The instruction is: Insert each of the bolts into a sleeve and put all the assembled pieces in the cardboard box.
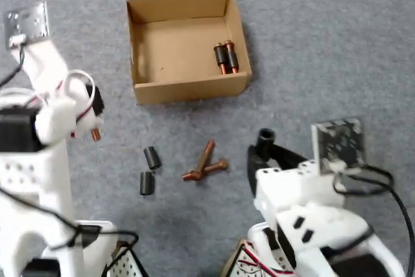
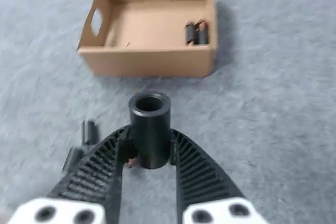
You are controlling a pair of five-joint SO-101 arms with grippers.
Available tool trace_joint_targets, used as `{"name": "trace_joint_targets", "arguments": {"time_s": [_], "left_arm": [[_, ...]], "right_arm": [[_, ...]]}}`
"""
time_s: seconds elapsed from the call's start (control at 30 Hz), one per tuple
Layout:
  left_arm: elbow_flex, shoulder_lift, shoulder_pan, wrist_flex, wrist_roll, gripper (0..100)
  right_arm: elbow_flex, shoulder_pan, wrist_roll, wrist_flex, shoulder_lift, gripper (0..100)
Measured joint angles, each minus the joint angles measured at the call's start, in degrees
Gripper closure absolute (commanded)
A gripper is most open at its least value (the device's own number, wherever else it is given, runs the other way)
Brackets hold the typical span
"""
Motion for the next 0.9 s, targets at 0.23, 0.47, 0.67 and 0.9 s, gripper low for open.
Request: {"name": "trace_joint_targets", "arguments": {"time_s": [0.23, 0.47, 0.67, 0.9], "left_arm": [[7.38, -9.32, 9.23, 0.0, 1.32, 98], [8.97, -18.99, 15.65, -9.41, 8.7, 98], [18.81, -24.44, 20.57, -20.84, 12.22, 98], [30.42, -31.38, 26.55, -35.43, 10.11, 98]], "right_arm": [[4.57, -6.95, 1.14, -6.51, 4.31, 99.8], [15.21, -14.77, 1.14, -16.18, 5.01, 99.8], [20.92, -18.2, 1.14, -20.48, 5.01, 99.8], [21.36, -19.87, 1.14, -21.98, 5.01, 99.8]]}}
